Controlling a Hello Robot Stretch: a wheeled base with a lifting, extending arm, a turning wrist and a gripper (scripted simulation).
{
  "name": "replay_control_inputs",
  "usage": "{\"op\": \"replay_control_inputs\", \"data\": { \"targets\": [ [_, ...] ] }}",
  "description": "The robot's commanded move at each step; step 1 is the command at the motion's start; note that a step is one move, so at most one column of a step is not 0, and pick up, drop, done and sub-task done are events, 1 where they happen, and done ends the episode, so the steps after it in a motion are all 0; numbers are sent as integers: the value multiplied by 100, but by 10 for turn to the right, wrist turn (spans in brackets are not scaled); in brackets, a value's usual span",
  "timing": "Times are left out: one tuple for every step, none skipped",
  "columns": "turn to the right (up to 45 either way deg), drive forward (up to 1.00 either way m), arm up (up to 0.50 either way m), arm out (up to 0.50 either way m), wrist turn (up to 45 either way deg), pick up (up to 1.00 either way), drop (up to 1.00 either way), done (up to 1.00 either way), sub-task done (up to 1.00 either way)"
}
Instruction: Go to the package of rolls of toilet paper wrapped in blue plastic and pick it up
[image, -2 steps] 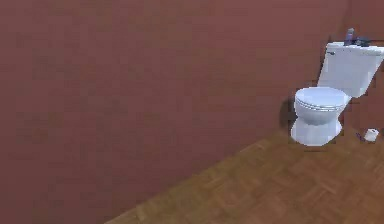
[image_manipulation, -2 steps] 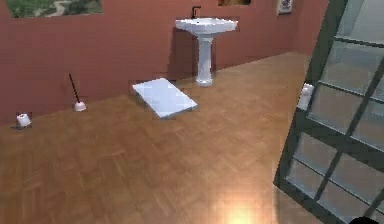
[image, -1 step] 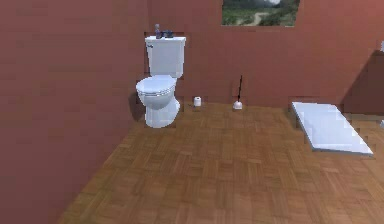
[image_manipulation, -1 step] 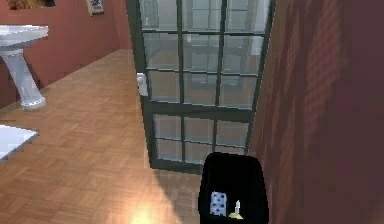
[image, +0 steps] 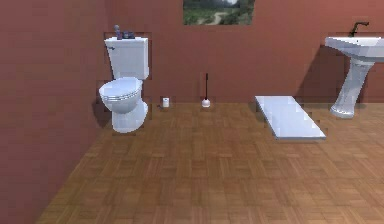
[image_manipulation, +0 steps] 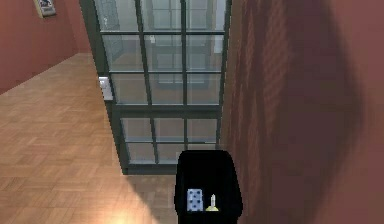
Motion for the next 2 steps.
{"op": "replay_control_inputs", "data": {
  "targets": [
    [0, 0, 22, 0, 0, 0, 0, 0, 0],
    [0, 0, 0, 42, 0, 0, 0, 0, 0]
  ]
}}
